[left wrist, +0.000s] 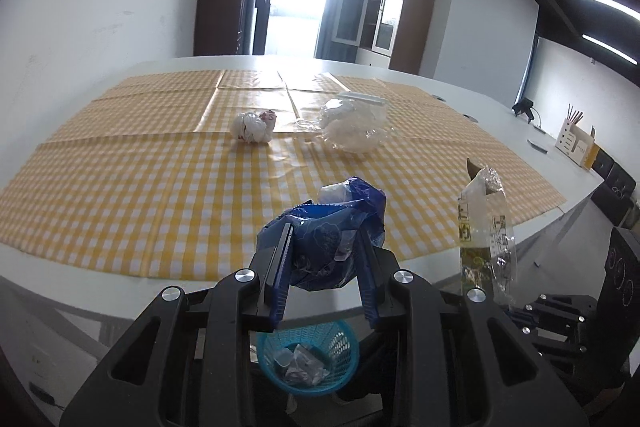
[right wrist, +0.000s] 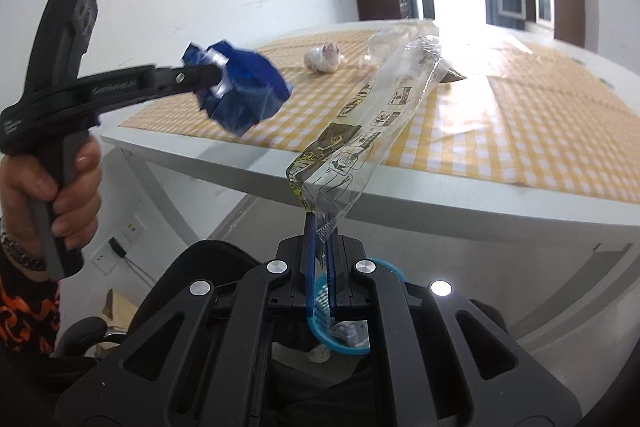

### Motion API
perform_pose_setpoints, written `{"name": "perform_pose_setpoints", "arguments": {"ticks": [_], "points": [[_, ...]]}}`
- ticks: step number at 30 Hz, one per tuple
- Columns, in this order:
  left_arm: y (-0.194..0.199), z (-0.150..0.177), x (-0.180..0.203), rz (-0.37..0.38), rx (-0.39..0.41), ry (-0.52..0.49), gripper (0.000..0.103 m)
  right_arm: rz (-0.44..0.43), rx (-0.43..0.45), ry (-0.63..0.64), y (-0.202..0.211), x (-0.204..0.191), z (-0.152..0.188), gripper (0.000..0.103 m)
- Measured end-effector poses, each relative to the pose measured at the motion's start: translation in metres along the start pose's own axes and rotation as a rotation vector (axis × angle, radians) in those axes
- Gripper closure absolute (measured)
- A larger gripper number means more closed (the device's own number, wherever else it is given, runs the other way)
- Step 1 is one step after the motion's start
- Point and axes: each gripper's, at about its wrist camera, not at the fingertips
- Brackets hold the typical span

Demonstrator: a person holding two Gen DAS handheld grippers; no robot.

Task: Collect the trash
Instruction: 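Carry the blue bag and clear wrapper down over the blue wastebasket with both grippers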

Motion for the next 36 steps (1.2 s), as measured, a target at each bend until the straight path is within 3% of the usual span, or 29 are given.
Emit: {"name": "perform_pose_setpoints", "arguments": {"ticks": [10,17,26,36], "points": [[0.039,0.029,0.008,0.039,0.008,0.035,0.075,0.031,0.051,0.089,0.029,-0.013,0.021,0.099],[0.050,0.059,0.009,0.035,-0.017,0.042,0.075,0.052,0.003,0.080,0.030,-0.009,0.042,0.099],[0.028,0.103,-0.002,0.043,-0.110,0.073,0.075,0.055,-0.132,0.099,0.005,-0.020,0.074,0.099],[-0.035,0.138,-0.028,0.020,-0.231,0.123,0.075,0.003,-0.315,0.119,-0.050,-0.024,0.112,0.099]]}}
Point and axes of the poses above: each gripper's, at about its wrist camera, not at the fingertips, and y roughly against the way its jaws point, x to its right, z to its underside, and after that the axes turned 5 degrees about z, right-handed
